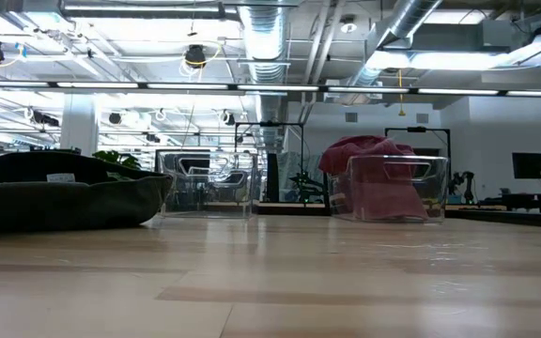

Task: Pick & Place hat
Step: Put the right black cap into the left transparent bin

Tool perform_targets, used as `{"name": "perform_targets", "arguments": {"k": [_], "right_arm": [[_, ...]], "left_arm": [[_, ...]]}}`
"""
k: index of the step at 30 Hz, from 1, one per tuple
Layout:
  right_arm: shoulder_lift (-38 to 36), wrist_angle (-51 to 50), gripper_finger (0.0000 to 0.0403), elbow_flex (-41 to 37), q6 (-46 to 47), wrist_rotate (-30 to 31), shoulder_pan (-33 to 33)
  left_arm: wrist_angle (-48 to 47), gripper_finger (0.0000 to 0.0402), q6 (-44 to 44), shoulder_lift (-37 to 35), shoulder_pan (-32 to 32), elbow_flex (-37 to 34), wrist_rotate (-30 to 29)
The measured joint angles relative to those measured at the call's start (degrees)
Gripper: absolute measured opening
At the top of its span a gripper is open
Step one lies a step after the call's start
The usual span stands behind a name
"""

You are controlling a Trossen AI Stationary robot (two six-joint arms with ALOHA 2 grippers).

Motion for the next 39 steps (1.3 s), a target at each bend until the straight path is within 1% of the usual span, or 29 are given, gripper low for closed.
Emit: {"name": "perform_targets", "arguments": {"k": [3, 5, 7, 11, 13, 17, 23, 27, 31, 34, 39], "right_arm": [[0.0, 0.4, 0.0001, -2.3, 2.1, -1.0, -1.7], [0.0, 0.6, 0.0001, -3.2, 3.3, 0.0, -3.1], [0.0, 0.6, 0.0001, -3.8, 5.8, 0.5, -4.7], [0.0, -0.1, 0.0001, -4.6, 10.9, 0.6, -7.4], [0.0, -0.1, 0.0001, -5.0, 13.2, 0.5, -8.1], [0.0, -0.2, 0.0001, -5.2, 16.4, 0.6, -8.3], [0.0, -0.5, 0.0001, -5.2, 17.5, 0.6, -7.7], [0.0, -1.1, 0.0003, -5.2, 18.2, 1.4, -7.7], [0.0, -1.7, 0.0002, -5.2, 18.7, 1.7, -7.7], [0.0, -2.0, 0.0002, -5.2, 19.1, 1.7, -7.7], [0.0, -2.3, 0.0002, -5.2, 19.9, 1.7, -7.7]], "left_arm": [[-0.4, 0.0079, 0.0, -1.4, 0.2, 0.0, -3.7], [-1.8, 0.0086, -0.1, -1.5, 0.9, 0.0, -4.4], [-3.9, 0.0091, -0.5, -1.4, 1.1, 0.0, -4.4], [-9.7, 0.0094, -1.9, -1.4, 0.9, 0.0, -1.7], [-12.0, 0.0094, -1.8, -1.7, 0.3, 0.0, -1.6], [-13.7, 0.0089, 1.1, -3.1, -0.8, 0.0, -3.7], [-13.6, 0.0069, 8.8, -5.6, -2.7, 0.0, -3.9], [-13.1, 0.0055, 9.2, -6.6, -3.8, 0.0, -4.0], [-13.0, 0.0047, 6.1, -7.1, -5.2, 0.0, -3.9], [-14.1, 0.0052, 6.1, -7.0, -6.1, 0.0, -5.2], [-16.7, 0.0083, 7.0, -7.0, -8.0, 0.0, -5.3]]}}
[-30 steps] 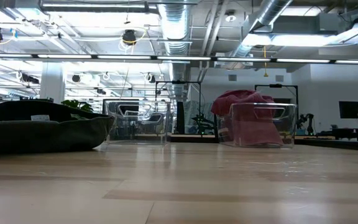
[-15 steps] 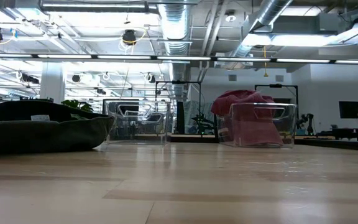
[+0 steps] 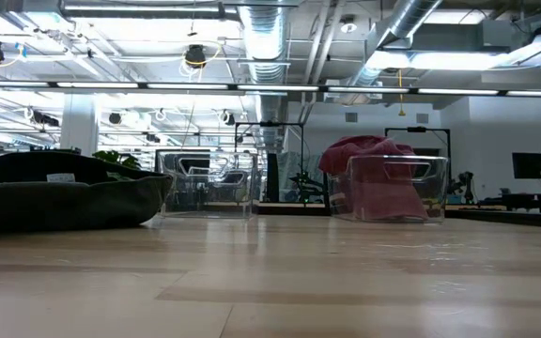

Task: Pick & Place hat
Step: Put the right black cap into the left transparent bin

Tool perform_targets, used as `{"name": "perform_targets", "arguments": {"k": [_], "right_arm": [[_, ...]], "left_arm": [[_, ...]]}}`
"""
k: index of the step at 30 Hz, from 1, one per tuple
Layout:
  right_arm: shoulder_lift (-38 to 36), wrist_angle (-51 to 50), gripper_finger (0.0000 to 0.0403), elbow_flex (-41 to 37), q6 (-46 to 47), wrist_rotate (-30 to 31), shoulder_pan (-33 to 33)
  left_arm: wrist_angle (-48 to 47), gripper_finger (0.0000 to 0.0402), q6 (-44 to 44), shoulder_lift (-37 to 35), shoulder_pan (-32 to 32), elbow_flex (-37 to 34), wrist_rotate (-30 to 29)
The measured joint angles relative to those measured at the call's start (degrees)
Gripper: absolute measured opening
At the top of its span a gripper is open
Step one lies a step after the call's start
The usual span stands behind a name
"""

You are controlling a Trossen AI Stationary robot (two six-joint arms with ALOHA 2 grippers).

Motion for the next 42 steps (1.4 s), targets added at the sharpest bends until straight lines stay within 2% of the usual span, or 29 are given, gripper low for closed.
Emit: {"name": "perform_targets", "arguments": {"k": [10, 21, 26, 32, 42], "right_arm": [[0.0, -1.1, 0.0002, 0.0, 3.2, 0.0, -0.8], [0.0, -5.5, 0.0002, 0.0, 9.5, -0.3, -4.8], [0.0, -6.4, 0.0002, 0.0, 9.6, -0.3, -4.9], [0.0, -6.5, 0.0002, 0.0, 9.6, -0.3, -4.5], [0.0, -6.5, 0.0002, 0.0, 9.6, -0.3, -4.5]], "left_arm": [[0.0, 0.0128, 5.1, 1.0, -4.0, 0.0, 0.1], [0.8, 0.0118, 12.5, 7.1, -4.3, 0.0, 1.6], [1.8, 0.0118, 15.8, 6.6, -4.5, 0.0, 1.4], [2.5, 0.0118, 20.9, 5.6, -7.0, 0.0, -3.8], [2.6, 0.0117, 22.4, 5.4, -10.4, 0.0, -4.6]]}}
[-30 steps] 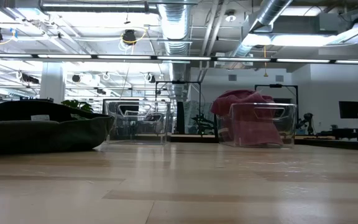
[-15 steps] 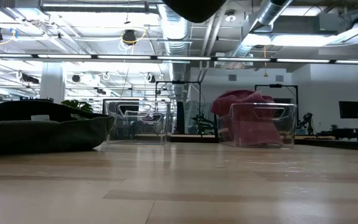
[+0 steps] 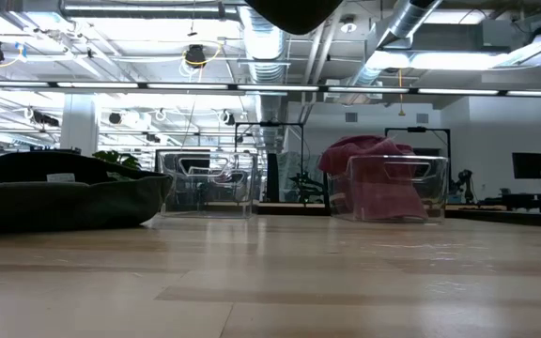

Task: Pick & Place hat
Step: Put the right black cap into the left transparent bin

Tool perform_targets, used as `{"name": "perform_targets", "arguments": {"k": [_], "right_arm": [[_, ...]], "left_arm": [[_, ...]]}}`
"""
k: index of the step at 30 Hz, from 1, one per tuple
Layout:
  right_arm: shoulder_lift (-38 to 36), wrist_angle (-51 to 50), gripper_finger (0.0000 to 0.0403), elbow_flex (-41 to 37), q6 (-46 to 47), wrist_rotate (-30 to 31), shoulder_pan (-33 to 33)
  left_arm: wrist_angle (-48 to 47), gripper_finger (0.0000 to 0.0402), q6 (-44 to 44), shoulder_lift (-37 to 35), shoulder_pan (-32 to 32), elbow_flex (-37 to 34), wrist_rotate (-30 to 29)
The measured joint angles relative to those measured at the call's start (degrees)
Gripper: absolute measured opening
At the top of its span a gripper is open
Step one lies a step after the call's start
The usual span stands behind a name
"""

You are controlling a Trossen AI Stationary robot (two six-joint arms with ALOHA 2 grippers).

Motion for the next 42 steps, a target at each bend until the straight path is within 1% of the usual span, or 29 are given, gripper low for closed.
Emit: {"name": "perform_targets", "arguments": {"k": [6, 14, 18, 21, 24, 32, 42], "right_arm": [[0.0, 0.0, 0.0002, 0.0, 0.0, 0.0, -0.1], [0.0, 0.0, 0.0002, 0.0, 0.0, 0.0, -0.2], [0.0, -0.8, 0.0002, 0.0, 1.4, 0.0, -0.7], [0.0, -1.6, 0.0002, 0.0, 2.1, 0.0, -1.4], [0.0, -1.8, 0.0002, 0.0, 3.0, -1.4, -2.3], [0.0, -1.9, 0.0002, 0.0, 3.0, -1.9, -2.8], [0.0, -1.2, 0.0002, 0.0, 1.6, -2.0, -2.8]], "left_arm": [[0.0, 0.0117, -1.0, 0.4, 0.4, 0.0, 3.1], [0.0, 0.0117, -0.8, 2.5, 1.0, 0.0, 3.0], [0.8, 0.0117, 1.8, 2.5, 1.0, 0.0, 3.0], [2.3, 0.0117, 2.0, 2.5, 1.0, 0.0, 2.9], [2.3, 0.0117, 2.3, 2.5, 1.3, 0.0, 2.7], [1.9, 0.0117, 0.5, 3.1, 2.1, 0.0, 3.4], [1.8, 0.0117, -1.4, 7.2, 2.8, 0.0, 3.1]]}}
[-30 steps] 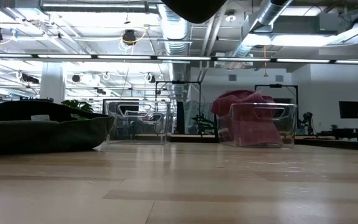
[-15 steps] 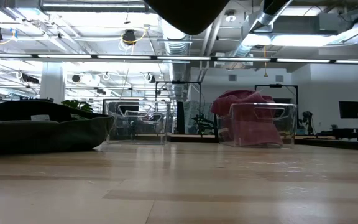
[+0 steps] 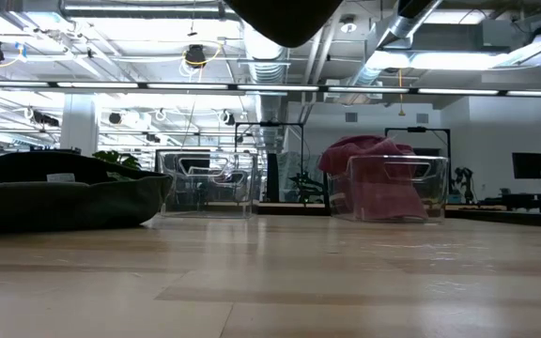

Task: Pick & Place hat
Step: Put the right black cap into the left transparent bin

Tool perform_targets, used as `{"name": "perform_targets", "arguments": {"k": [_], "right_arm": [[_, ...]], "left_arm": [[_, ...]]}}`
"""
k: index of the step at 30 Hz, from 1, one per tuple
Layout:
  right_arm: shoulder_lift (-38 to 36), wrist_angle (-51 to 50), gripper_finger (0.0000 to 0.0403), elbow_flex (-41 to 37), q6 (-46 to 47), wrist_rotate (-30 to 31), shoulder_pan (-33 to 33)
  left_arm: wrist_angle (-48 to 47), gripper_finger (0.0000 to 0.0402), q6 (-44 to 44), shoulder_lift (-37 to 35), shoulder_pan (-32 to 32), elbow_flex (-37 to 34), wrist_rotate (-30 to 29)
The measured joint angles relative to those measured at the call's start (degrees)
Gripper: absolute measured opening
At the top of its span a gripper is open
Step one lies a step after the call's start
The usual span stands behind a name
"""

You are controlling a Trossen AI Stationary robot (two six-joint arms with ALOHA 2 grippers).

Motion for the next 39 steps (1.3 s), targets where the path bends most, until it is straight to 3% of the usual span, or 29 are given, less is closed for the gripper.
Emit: {"name": "perform_targets", "arguments": {"k": [13, 21, 39], "right_arm": [[0.0, 0.4, 0.0002, 0.1, -0.6, 0.0, 0.0], [0.0, 0.3, 0.0002, 0.1, -0.5, 0.0, 0.0], [0.0, 0.0, 0.0022, 0.1, -0.2, 0.0, 0.0]], "left_arm": [[0.3, 0.0113, -1.3, 0.2, 1.3, 0.0, -0.2], [0.3, 0.0012, -3.0, 0.2, 1.3, 0.0, -0.2], [0.8, 0.001, -4.3, 0.2, 1.3, 0.0, 0.5]]}}
